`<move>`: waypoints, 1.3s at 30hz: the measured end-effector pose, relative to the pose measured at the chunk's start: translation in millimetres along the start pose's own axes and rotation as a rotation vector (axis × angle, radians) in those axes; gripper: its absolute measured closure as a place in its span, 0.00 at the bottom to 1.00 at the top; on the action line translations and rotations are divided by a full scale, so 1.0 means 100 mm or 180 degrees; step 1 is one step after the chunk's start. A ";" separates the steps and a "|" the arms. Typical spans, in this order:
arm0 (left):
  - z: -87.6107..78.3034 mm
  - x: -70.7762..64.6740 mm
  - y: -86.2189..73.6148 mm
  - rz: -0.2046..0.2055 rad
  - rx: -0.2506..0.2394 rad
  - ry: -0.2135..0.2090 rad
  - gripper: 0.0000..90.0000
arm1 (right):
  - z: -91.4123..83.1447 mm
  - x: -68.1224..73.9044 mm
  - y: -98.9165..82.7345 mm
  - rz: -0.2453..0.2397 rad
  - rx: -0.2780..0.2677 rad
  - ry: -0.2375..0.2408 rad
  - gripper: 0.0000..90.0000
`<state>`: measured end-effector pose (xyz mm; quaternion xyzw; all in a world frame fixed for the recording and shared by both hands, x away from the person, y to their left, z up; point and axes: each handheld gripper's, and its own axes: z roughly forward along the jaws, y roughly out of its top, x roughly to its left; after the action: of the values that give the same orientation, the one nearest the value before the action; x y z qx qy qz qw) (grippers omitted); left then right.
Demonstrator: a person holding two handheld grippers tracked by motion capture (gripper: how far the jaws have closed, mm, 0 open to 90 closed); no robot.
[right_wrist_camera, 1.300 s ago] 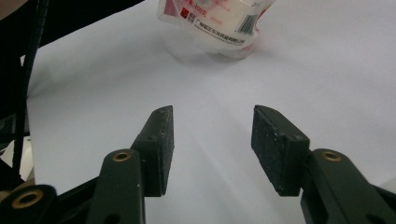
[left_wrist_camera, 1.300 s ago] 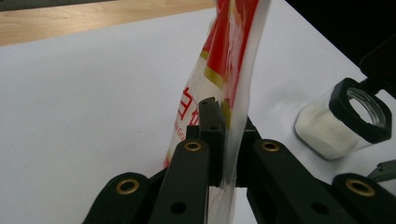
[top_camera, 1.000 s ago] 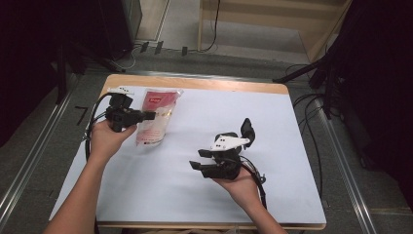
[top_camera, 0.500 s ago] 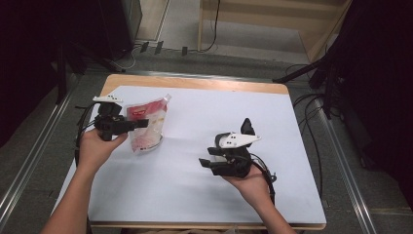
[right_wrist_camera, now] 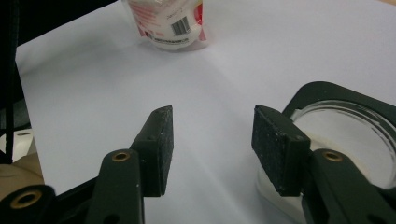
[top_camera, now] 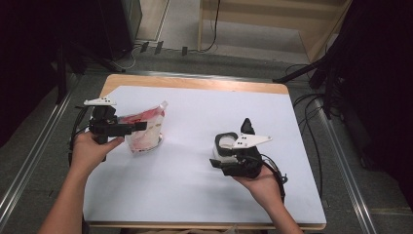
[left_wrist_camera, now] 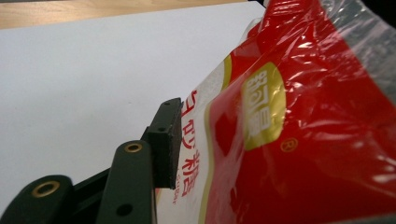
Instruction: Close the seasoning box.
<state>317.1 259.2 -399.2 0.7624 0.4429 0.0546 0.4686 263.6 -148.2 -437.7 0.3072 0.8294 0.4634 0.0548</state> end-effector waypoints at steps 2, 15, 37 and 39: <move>-0.02 0.00 -0.01 0.0013 0.0012 0.0024 0.56 | -0.01 -0.01 0.00 0.0015 0.0003 -0.0003 0.54; -0.23 0.04 -0.09 0.0054 -0.0002 0.0143 0.44 | -0.15 -0.12 -0.04 0.0070 0.0010 -0.0052 0.55; -0.46 0.14 -0.20 0.0100 0.0162 0.0310 0.43 | -0.39 -0.30 -0.10 0.0166 0.0007 -0.0123 0.63; -0.48 0.16 -0.21 0.0085 0.0165 0.0297 0.43 | -0.43 -0.33 -0.11 0.0180 0.0013 -0.0104 0.67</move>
<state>289.5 306.7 -393.7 0.7767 0.4554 0.0848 0.4267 269.0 -202.3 -428.6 0.3381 0.8203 0.4580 0.0546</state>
